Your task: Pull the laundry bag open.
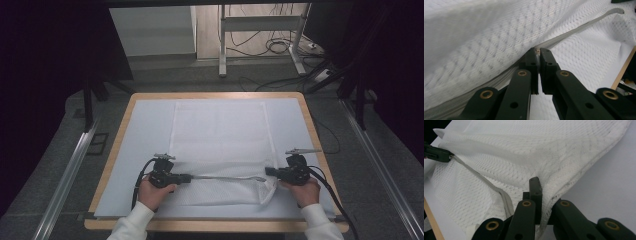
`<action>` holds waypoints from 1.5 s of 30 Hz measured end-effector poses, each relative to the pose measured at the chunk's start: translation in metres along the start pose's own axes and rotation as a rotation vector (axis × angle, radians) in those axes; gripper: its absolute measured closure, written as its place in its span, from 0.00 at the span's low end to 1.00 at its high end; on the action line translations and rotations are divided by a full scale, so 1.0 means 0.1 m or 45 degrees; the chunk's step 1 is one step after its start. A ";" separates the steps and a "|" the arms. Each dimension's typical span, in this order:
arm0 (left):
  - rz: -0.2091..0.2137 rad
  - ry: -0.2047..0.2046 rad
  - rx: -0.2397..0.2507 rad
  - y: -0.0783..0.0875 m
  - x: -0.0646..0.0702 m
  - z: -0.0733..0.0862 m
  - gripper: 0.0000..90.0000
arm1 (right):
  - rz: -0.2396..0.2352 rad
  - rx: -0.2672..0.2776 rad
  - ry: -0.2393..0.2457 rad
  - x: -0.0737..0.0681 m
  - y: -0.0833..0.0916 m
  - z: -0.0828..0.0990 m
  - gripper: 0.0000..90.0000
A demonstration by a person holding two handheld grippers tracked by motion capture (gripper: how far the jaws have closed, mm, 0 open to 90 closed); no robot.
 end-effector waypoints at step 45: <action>-0.013 0.073 0.030 0.26 -0.26 0.12 0.96 | -0.004 -0.005 0.002 -0.02 0.00 0.01 0.98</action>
Point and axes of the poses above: each handheld gripper's, and its own axes: y roughly backward along the jaws, z roughly out of its underside, x roughly to its right, the point moved 7 cm from there along -y, roughly forward along the jaws
